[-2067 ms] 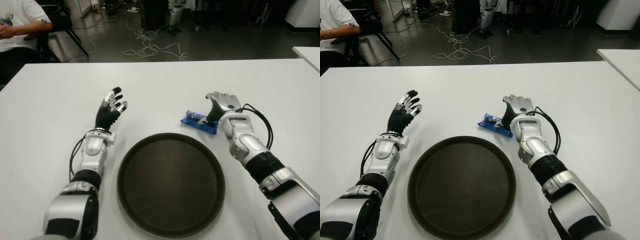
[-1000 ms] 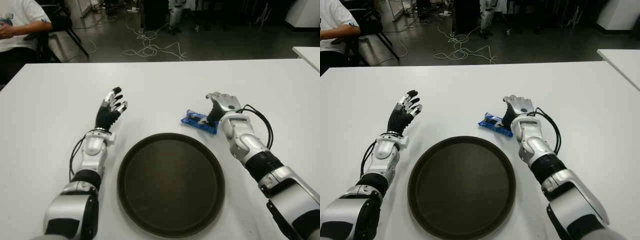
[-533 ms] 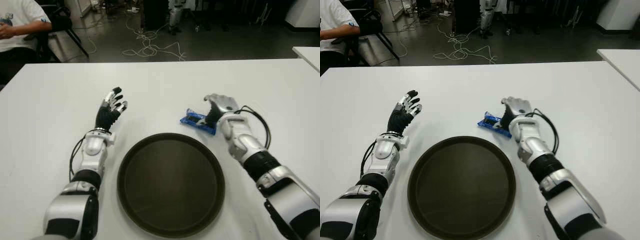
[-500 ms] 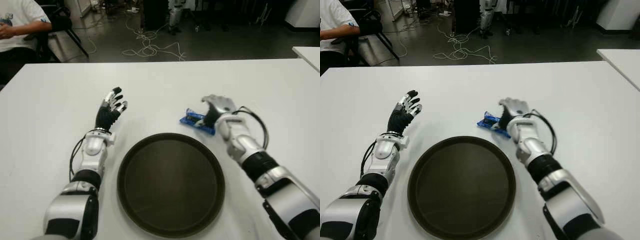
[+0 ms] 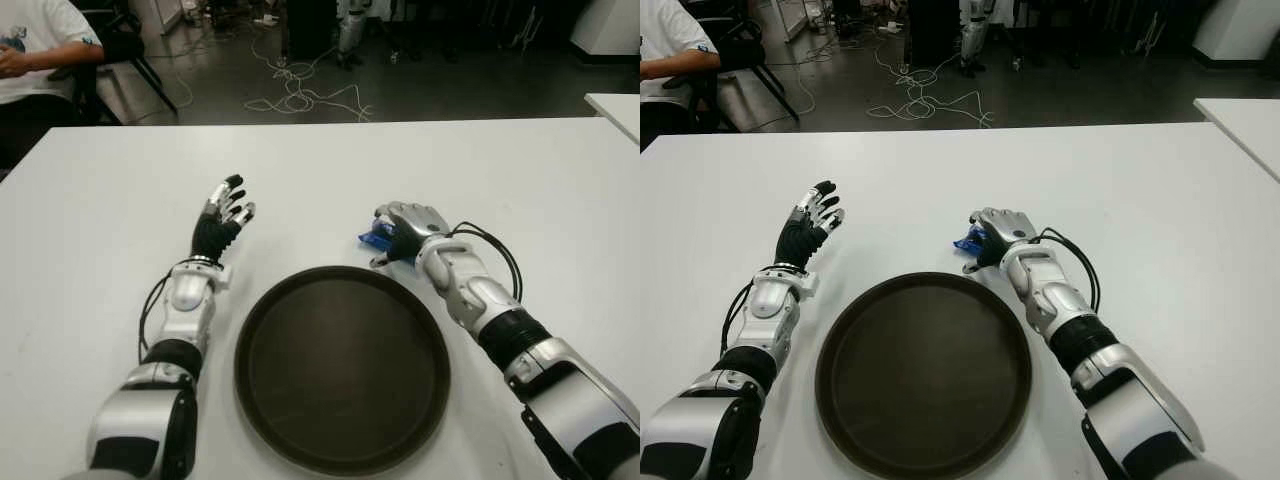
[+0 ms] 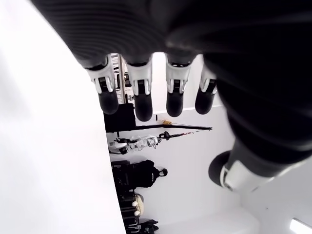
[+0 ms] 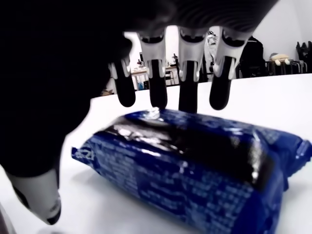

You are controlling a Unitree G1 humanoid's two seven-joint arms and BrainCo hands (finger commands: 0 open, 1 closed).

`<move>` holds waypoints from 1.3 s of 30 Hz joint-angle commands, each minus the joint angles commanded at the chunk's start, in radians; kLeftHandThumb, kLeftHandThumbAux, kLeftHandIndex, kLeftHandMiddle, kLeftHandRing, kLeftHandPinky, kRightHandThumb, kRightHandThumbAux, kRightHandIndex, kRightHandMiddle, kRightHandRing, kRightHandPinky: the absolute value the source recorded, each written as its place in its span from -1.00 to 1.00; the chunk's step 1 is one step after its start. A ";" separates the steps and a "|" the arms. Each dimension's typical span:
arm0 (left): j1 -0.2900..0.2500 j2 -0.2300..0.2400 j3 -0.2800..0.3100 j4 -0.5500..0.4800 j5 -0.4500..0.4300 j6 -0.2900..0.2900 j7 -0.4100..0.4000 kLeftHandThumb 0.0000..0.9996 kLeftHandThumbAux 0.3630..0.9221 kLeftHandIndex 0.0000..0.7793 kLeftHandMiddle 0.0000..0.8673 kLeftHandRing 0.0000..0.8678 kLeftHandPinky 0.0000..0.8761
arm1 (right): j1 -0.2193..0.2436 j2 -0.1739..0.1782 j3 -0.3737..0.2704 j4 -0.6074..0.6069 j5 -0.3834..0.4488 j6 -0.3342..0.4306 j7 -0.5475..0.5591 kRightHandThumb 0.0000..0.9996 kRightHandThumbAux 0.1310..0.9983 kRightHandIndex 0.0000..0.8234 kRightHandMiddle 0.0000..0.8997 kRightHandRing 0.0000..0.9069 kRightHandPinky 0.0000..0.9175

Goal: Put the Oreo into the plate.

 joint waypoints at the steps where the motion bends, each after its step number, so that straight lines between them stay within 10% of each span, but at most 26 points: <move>1: 0.000 0.000 0.000 0.000 0.000 -0.001 0.000 -0.84 -0.03 -0.88 -0.75 -0.82 -0.85 | -0.003 0.002 -0.001 0.010 0.001 -0.003 -0.005 -1.00 0.30 -0.44 -0.50 -0.43 -0.39; 30: 0.018 -0.002 0.007 -0.025 -0.014 -0.019 -0.019 -0.82 0.21 -0.87 -0.73 -0.81 -0.84 | -0.102 0.042 -0.014 0.316 0.059 -0.088 -0.176 -1.00 0.37 -0.44 -0.50 -0.45 -0.43; 39: 0.017 -0.002 0.012 -0.023 -0.022 -0.024 -0.030 -0.82 0.22 -0.87 -0.74 -0.81 -0.84 | -0.137 0.055 -0.027 0.399 0.075 -0.084 -0.218 -1.00 0.37 -0.31 -0.28 -0.20 -0.18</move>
